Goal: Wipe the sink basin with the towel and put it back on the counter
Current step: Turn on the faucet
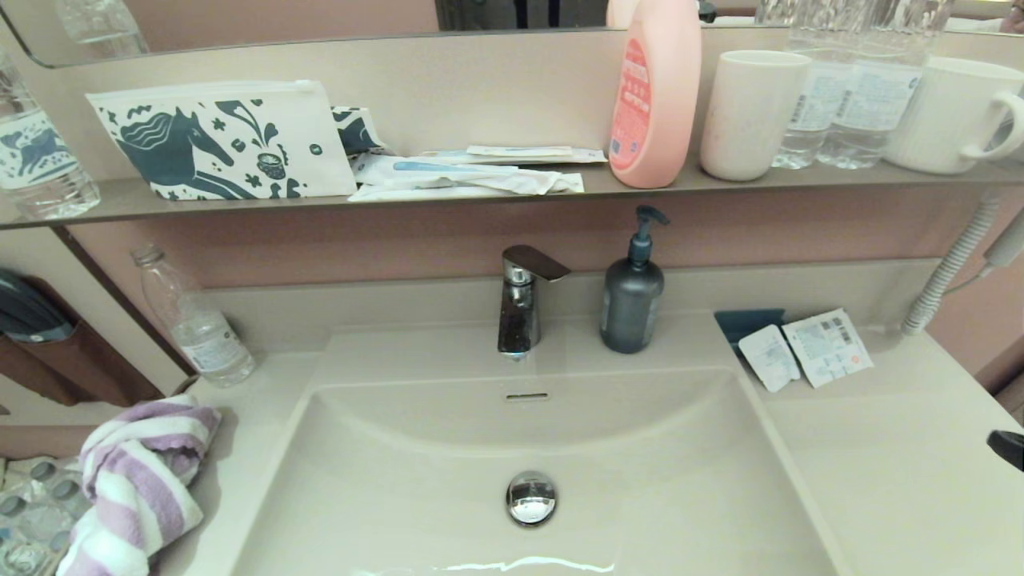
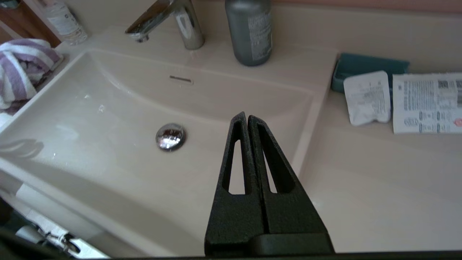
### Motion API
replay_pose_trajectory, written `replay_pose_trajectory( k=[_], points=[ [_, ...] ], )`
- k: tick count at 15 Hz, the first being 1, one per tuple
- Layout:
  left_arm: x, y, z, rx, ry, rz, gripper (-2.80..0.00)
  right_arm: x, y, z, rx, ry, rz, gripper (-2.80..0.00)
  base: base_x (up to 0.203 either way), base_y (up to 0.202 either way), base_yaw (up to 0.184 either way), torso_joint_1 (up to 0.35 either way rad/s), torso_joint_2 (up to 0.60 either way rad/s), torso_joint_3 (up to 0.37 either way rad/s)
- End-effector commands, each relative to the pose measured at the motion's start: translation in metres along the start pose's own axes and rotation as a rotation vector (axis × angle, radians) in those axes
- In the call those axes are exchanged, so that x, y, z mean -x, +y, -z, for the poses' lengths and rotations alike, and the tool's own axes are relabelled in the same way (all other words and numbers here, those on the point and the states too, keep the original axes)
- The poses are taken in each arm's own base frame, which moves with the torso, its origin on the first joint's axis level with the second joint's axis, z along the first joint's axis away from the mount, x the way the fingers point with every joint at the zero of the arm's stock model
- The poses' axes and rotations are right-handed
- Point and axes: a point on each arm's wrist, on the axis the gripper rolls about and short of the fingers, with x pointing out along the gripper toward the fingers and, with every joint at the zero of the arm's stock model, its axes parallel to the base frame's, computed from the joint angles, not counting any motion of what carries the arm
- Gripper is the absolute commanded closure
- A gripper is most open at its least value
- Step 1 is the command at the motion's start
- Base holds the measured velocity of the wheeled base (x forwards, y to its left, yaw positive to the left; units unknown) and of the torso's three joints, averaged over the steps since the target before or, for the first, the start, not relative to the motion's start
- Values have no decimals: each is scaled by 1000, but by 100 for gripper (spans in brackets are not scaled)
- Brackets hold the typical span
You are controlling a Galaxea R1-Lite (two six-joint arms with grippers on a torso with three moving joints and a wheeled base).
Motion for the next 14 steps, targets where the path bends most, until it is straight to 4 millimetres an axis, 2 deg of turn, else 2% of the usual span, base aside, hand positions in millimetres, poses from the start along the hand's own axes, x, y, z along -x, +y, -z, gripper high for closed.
replay_pose_trajectory(
  k=[1,4,8,14],
  points=[
    [0,0,0,0,1,0,0,-49,-10,0,-17,76,-9,0,0,0,0,0,0,0],
    [0,0,0,0,1,0,0,-96,-5,-1,-1,101,-91,0,0,0,0,0,0,0],
    [0,0,0,0,2,-1,0,-160,22,3,27,159,-161,0,0,0,0,0,0,0],
    [0,0,0,0,1,0,0,-232,59,19,88,119,-89,0,0,0,0,0,0,0]
  ],
)
